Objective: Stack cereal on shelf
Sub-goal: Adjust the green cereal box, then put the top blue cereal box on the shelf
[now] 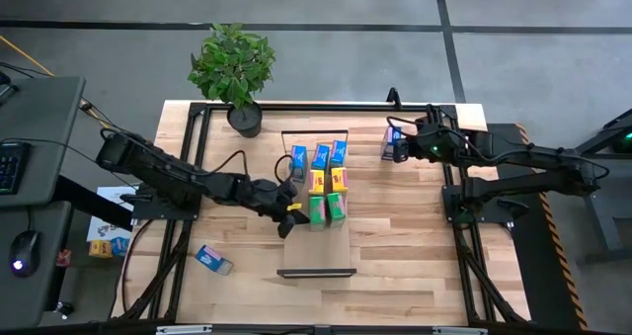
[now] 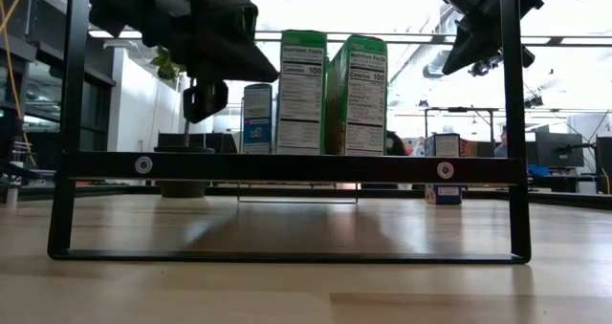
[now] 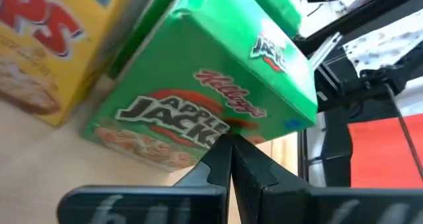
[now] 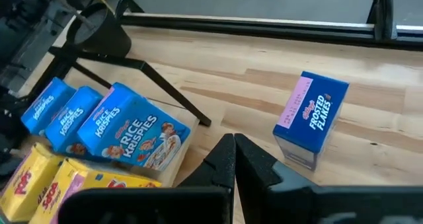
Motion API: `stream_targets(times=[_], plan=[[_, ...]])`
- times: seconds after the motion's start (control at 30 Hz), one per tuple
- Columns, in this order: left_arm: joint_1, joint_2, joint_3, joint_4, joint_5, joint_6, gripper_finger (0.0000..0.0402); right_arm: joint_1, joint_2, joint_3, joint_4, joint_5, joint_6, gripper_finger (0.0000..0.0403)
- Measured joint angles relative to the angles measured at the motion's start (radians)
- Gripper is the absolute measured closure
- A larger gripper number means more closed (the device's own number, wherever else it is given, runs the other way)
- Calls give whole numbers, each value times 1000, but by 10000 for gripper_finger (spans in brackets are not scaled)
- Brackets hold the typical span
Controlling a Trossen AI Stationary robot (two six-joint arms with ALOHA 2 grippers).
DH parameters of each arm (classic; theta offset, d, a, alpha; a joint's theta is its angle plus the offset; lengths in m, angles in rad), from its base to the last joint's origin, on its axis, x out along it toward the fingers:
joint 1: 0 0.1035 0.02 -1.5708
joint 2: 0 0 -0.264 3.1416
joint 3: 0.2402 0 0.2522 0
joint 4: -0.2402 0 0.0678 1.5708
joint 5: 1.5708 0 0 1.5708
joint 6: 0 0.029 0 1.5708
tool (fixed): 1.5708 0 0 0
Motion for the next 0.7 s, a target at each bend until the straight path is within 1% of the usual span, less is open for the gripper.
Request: stream_targets(times=[0.07,0.17,0.2,0.27,0.33,0.4,0.5,0.6,0.63,0.7], plan=[[8,-1,-1,-5,6,0,401,0,0,0,1,3,28,402],[35,-36,-1,-30,69,17,402,0,2,0,2,7,126,402],[47,-59,-1,-38,92,31,402,0,7,0,3,15,152,402],[70,-119,-1,-82,113,67,402,-6,22,0,3,17,154,392],[94,-189,-1,-135,112,115,402,-22,45,0,9,4,139,370],[122,-269,-1,-196,100,159,401,-47,76,15,33,-24,101,333],[168,-378,-1,-268,78,199,401,-74,135,80,55,-39,3,260],[207,-463,-1,-314,62,212,402,-93,213,150,-13,15,-92,182],[216,-486,-1,-329,58,216,401,-99,240,172,-43,39,-104,159],[228,-526,-1,-351,55,224,401,-111,287,204,-105,81,-77,120]])
